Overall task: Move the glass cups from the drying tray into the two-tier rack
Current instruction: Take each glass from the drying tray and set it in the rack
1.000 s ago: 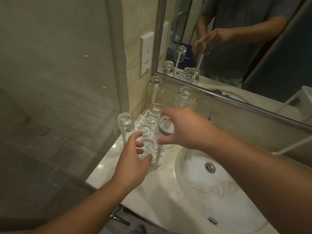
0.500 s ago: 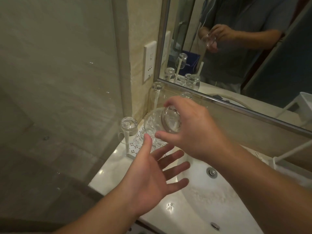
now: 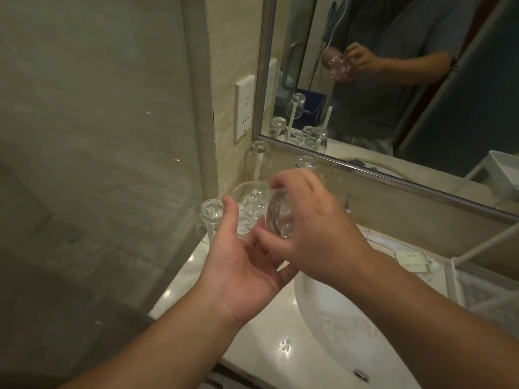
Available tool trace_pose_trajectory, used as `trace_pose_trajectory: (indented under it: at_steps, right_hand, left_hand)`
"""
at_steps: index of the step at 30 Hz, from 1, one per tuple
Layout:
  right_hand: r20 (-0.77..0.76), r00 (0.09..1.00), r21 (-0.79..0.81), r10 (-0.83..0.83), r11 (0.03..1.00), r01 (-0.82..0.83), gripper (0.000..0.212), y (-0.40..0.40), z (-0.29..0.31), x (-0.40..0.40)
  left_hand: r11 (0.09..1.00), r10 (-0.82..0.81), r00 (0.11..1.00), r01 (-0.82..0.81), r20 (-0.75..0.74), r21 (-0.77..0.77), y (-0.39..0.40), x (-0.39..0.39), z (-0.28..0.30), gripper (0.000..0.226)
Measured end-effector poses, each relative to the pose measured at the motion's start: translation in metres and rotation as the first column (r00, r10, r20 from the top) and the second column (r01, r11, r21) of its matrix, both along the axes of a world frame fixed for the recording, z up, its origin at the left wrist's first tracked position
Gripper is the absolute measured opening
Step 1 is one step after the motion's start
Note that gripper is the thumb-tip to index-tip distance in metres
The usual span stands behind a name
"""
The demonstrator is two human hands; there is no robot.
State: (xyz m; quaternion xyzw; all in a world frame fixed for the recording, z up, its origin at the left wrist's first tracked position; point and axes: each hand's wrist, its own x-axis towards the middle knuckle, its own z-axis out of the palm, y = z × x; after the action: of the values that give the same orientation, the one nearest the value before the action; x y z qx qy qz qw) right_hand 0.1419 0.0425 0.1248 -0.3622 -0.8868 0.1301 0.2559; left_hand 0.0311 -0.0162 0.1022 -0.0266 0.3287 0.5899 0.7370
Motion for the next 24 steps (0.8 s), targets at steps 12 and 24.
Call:
trace_pose_trajectory:
  at_steps: [12,24]
  right_hand:
    - [-0.188,0.979,-0.101,-0.084,0.993,0.066,0.076,-0.004,-0.016,-0.001]
    - [-0.178,0.974,-0.116,-0.140,0.986,0.120,0.085,0.002,-0.028,-0.004]
  left_hand:
    - [0.983,0.126,0.980,-0.103,-0.151,0.150,0.004,-0.001,0.002,0.056]
    - [0.916,0.312,0.816,-0.124,-0.487,0.381,0.013,-0.007,-0.011,0.065]
